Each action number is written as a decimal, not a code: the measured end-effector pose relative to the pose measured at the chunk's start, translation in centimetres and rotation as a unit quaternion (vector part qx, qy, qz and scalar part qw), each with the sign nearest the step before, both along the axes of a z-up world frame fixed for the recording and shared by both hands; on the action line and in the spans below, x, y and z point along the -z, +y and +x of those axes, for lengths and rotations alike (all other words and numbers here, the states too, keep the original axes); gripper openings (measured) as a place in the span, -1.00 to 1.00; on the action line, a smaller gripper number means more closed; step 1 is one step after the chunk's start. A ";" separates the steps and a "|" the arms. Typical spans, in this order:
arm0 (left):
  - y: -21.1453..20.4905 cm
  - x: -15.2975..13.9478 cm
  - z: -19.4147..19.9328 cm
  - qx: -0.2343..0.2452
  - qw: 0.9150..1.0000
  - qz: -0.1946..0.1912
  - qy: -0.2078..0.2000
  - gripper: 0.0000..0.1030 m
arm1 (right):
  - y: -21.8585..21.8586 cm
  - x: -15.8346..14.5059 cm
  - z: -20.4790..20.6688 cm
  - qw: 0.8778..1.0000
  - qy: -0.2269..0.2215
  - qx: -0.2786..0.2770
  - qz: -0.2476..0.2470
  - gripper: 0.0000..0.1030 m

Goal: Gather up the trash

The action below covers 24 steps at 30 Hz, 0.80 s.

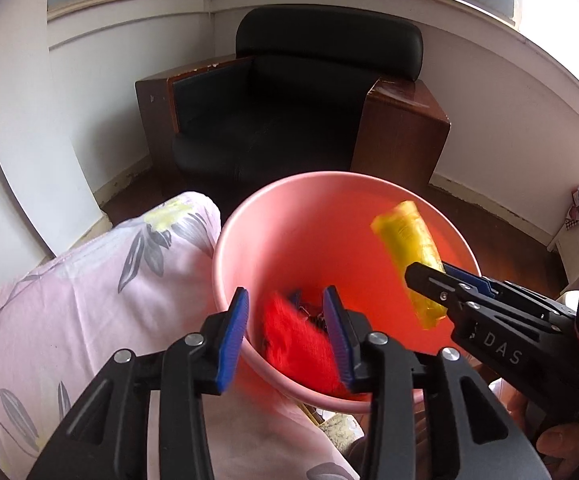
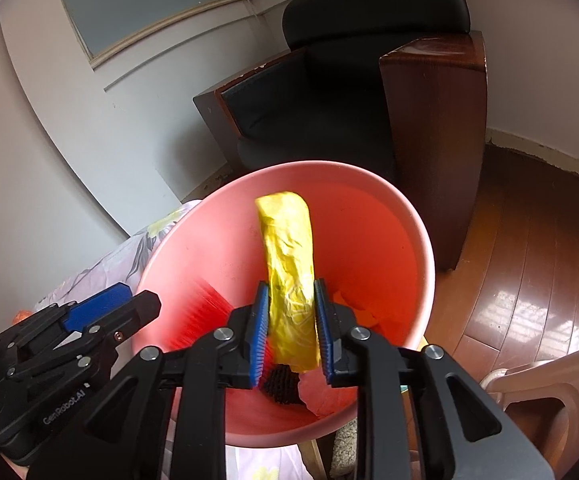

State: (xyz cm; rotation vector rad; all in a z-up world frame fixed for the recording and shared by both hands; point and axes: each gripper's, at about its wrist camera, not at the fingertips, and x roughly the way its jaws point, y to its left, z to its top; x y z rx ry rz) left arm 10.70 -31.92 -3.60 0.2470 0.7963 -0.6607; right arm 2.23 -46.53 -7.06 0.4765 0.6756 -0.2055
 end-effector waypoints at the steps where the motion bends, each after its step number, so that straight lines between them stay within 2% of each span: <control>1: 0.1 -0.1 0.0 0.001 1.000 0.000 0.000 -0.21 | 0.1 -0.1 -0.1 1.000 -0.005 0.000 0.000 -0.28; 2: 0.1 -0.1 -0.1 0.001 1.000 -0.002 0.000 -0.19 | 0.1 -0.3 -0.2 1.000 -0.007 -0.001 -0.002 -0.24; 13: 1.7 -1.5 -1.1 -0.003 1.000 -0.018 -0.008 -0.09 | 1.2 -1.5 -1.5 1.000 -0.016 -0.008 -0.002 -0.20; 16: 2.4 -1.9 -1.6 -0.005 1.000 -0.025 -0.010 -0.07 | 1.7 -1.9 -2.5 1.000 -0.026 -0.009 -0.002 -0.03; 19: 3.2 -2.4 -2.2 -0.007 0.999 -0.029 -0.013 -0.03 | 2.5 -2.4 -3.5 0.999 -0.036 -0.011 -0.005 0.01; 22: 4.0 -2.9 -2.8 -0.009 0.999 -0.033 -0.013 0.00 | 3.3 -2.8 -4.2 0.999 -0.039 -0.015 -0.016 0.04; 24: 4.7 -3.2 -3.3 -0.011 0.999 -0.039 -0.016 0.00 | 4.4 -3.2 -4.8 0.998 -0.041 -0.017 -0.041 0.05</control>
